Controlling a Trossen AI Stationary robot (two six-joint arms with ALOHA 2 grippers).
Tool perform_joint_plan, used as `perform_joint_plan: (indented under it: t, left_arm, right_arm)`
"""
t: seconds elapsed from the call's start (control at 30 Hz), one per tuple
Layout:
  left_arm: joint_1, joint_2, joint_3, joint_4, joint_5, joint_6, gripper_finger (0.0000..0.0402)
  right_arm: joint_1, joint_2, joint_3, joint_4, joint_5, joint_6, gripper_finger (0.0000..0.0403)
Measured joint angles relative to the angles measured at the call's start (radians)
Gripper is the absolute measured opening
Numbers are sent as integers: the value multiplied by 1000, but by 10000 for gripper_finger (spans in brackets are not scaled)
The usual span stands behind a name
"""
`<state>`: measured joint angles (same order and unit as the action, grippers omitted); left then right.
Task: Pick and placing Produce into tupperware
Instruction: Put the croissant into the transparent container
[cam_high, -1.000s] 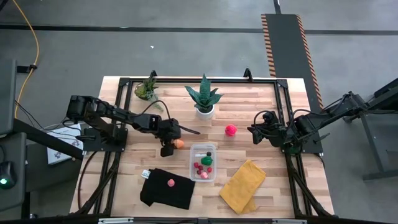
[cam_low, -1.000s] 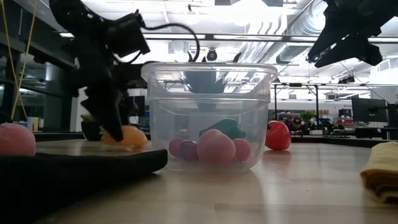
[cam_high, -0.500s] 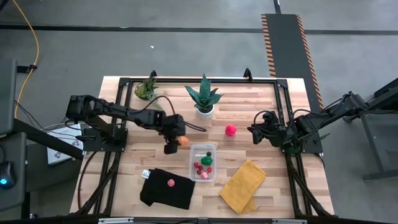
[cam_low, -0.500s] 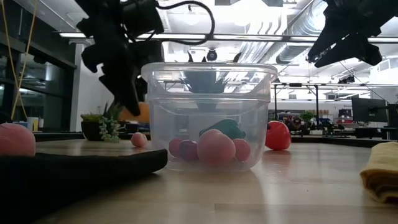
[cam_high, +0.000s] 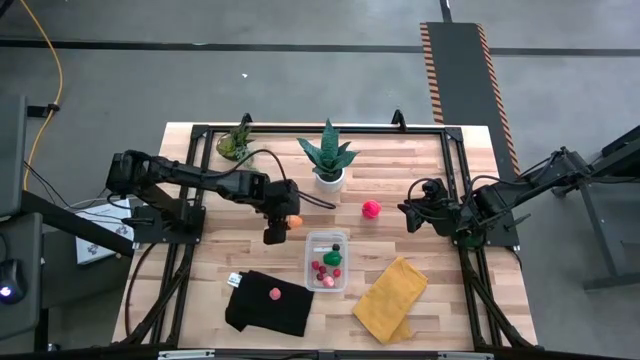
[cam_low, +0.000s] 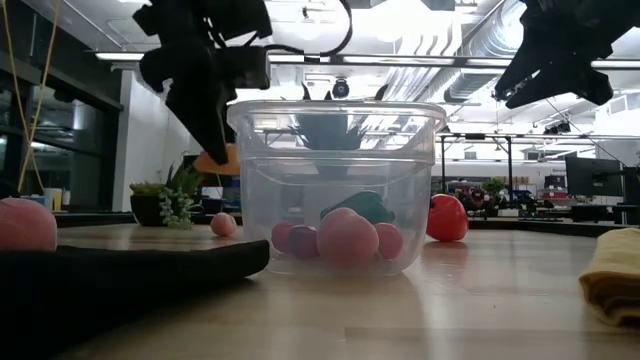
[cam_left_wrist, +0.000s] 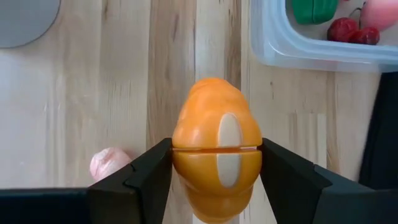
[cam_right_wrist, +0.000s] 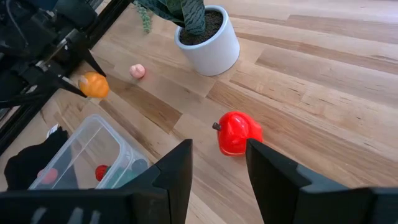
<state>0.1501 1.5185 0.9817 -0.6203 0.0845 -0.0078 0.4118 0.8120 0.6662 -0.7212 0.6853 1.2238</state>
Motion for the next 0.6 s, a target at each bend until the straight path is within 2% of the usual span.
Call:
perform_joint_plan:
  t: [0.6]
  left_arm:
    - [0,0,224,-186,13,-7,212]
  right_arm:
    - [0,0,0,0,0,-20,141]
